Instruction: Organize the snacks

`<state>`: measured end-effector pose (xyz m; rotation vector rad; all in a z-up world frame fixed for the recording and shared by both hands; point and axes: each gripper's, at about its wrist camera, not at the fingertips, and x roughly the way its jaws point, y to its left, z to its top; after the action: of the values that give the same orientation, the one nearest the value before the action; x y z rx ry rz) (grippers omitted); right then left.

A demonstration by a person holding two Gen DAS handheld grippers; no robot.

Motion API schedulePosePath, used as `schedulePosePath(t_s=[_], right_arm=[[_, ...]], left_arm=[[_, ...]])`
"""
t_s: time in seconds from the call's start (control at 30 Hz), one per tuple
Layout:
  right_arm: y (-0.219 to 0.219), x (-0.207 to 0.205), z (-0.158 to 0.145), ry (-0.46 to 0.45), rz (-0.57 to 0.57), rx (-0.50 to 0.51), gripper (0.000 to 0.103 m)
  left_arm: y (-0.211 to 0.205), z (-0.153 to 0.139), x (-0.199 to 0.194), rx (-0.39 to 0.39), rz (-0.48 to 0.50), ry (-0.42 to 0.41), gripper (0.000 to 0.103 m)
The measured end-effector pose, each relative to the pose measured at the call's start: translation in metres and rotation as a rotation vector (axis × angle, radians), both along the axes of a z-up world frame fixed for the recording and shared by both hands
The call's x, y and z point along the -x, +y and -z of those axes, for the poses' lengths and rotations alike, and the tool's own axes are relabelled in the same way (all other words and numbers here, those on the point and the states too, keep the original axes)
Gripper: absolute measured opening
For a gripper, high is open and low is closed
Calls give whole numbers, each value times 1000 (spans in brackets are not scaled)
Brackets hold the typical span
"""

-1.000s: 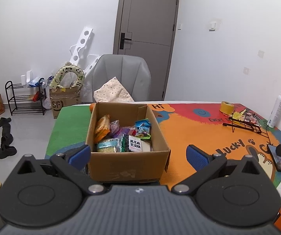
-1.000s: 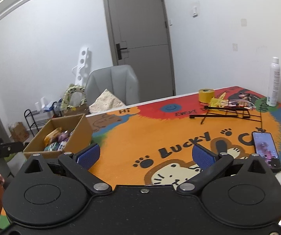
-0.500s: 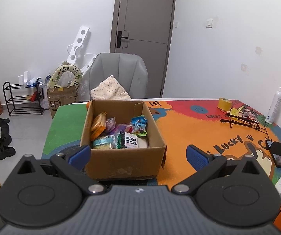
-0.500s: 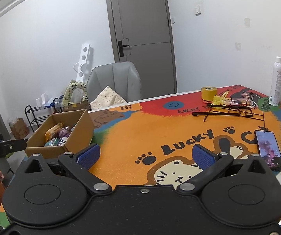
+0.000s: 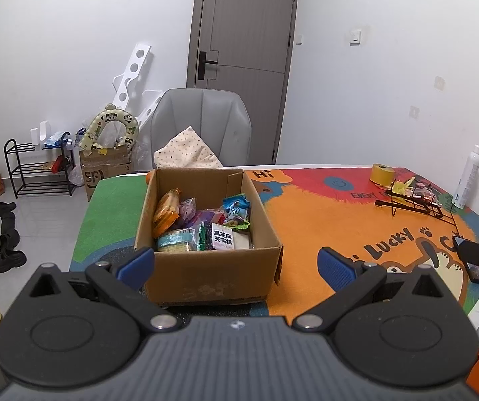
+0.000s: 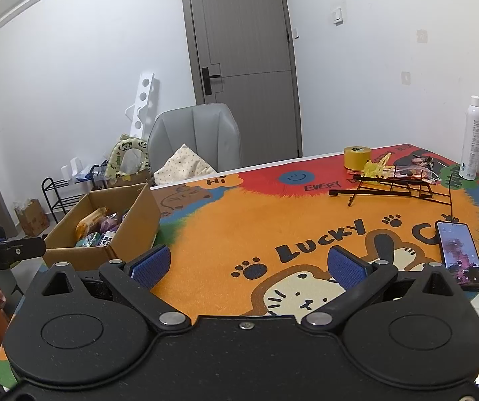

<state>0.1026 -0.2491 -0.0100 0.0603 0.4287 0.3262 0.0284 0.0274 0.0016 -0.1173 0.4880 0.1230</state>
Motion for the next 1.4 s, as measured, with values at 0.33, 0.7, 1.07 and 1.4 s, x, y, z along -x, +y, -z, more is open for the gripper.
schedulePosePath(t_s=[0.33,0.7,1.07,1.4], right_arm=[[2,-1,4,16,9,-10,103],[3,1,3,11,-1,-1,103],[2,0,2,14,-5,-6,103],[3,-2,3,17,-8,-5,103]], left_arm=[[-1,3,2,-9,17,7,103],[-3,3,-1,-8,19,13,103],[-3,3,-1,-7,18,16,103],[-1,8,0,-5,20,26,103]])
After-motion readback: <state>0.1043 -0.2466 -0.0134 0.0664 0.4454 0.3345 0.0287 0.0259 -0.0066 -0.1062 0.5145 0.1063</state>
